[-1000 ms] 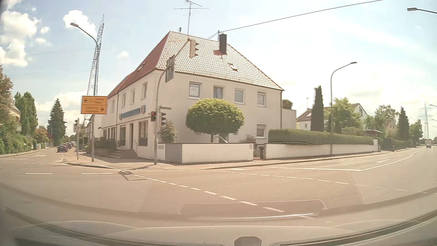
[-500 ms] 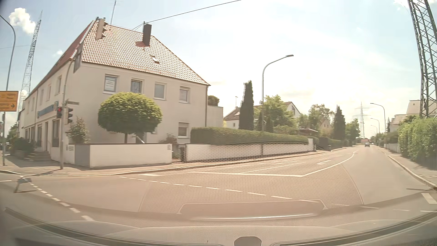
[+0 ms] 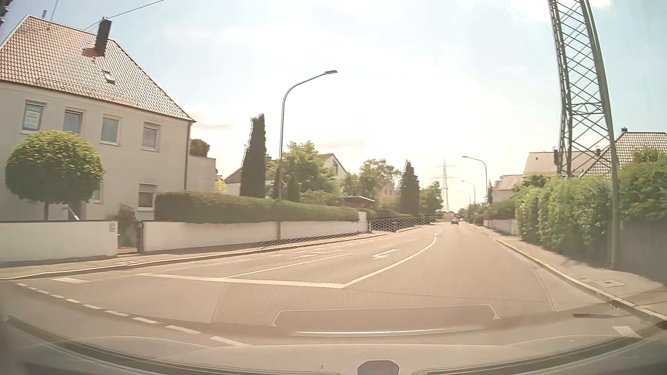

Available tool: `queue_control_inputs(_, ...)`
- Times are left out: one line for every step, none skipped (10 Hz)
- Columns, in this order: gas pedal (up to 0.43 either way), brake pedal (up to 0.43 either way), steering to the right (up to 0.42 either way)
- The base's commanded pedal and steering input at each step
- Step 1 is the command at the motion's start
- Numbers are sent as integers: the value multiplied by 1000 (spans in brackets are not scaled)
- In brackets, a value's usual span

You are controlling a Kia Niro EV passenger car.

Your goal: Follow the waypoints while adhering to traffic rules and regulations

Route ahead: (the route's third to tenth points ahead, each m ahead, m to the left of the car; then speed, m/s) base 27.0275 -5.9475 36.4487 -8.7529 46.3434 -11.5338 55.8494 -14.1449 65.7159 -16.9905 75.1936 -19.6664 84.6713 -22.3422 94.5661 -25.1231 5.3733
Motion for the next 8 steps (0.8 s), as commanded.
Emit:
queue_control_inputs(197, 0, 381)
queue_control_inputs(197, 0, 349)
queue_control_inputs(197, 0, 309)
queue_control_inputs(220, 0, 262)
queue_control_inputs(220, 0, 212)
queue_control_inputs(240, 0, 160)
queue_control_inputs(248, 0, 115)
queue_control_inputs(248, 0, 69)
